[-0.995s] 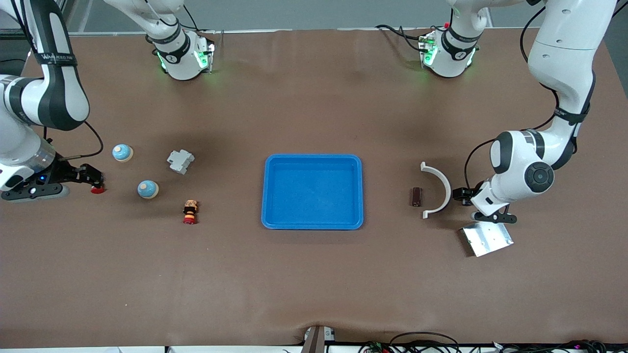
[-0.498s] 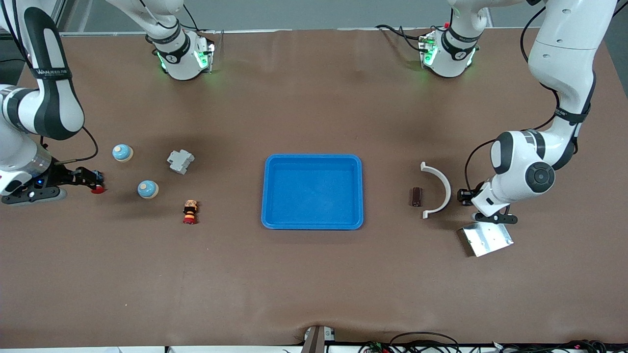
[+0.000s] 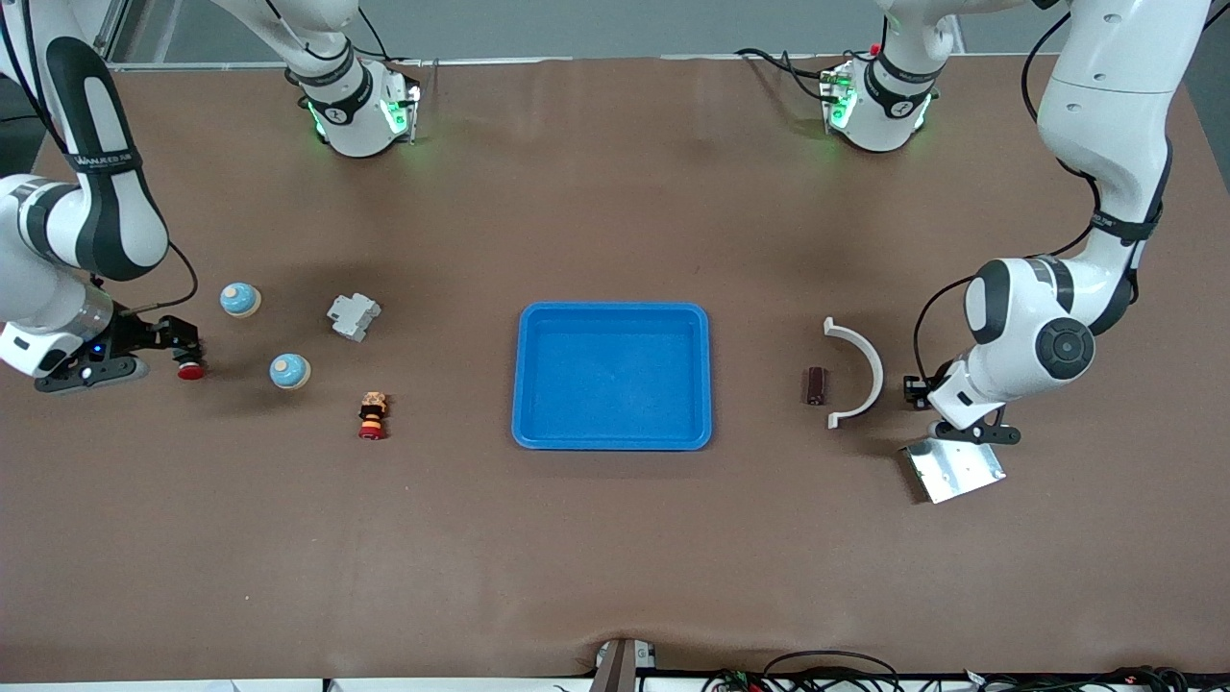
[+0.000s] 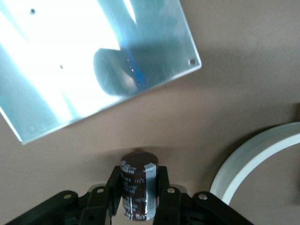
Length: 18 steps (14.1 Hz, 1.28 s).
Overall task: Place electrolytic capacitor and blue bell in tray
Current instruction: 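Grasp the capacitor with the left gripper while the right gripper lowers, then grasp the bell with the right gripper while the left gripper lifts the capacitor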
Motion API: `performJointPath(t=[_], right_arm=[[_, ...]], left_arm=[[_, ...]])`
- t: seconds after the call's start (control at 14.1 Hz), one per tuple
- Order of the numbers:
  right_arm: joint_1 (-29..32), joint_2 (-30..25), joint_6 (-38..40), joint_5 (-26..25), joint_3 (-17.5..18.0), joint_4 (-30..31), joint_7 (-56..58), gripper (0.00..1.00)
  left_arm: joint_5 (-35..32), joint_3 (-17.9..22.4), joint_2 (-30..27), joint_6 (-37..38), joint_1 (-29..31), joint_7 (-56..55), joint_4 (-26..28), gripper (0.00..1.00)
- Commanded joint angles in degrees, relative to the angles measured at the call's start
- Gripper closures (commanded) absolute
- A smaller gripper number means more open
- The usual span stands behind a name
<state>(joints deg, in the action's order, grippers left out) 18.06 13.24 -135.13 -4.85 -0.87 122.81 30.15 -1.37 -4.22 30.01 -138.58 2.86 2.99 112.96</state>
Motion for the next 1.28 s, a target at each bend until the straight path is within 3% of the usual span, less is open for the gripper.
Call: performJointPath(t=[0.0,0.28,0.5,0.78,1.21], right_arm=[[1.28,-7.51,-0.58,1.06,1.13,7.94,1.5,0.0],[1.36,-14.46,-3.39,2.83,0.96,18.32,1.58,0.0],[5.04,-14.3,-8.81,2.83,0.78,21.93,6.66,0.0],[8.74,-11.76,-14.11,2.83,0.78,23.52,10.02,0.0],[8.83,-8.33,-24.13,2.83,0.78,28.8,9.58,0.0]], left_arm=[[-0.83,-0.27,-4.16,2.08,0.22,-0.53,0.07,1.0],[-0.3,-1.49,-6.45,14.97,-1.19,-6.83,-7.99,1.0],[-0.3,-4.74,-6.37,23.69,-1.28,-14.3,-15.03,1.0],[-0.3,-10.1,-6.45,25.91,-1.19,-23.36,-17.68,1.0],[-0.3,-17.74,-6.19,25.91,-1.72,-36.54,-18.21,1.0]])
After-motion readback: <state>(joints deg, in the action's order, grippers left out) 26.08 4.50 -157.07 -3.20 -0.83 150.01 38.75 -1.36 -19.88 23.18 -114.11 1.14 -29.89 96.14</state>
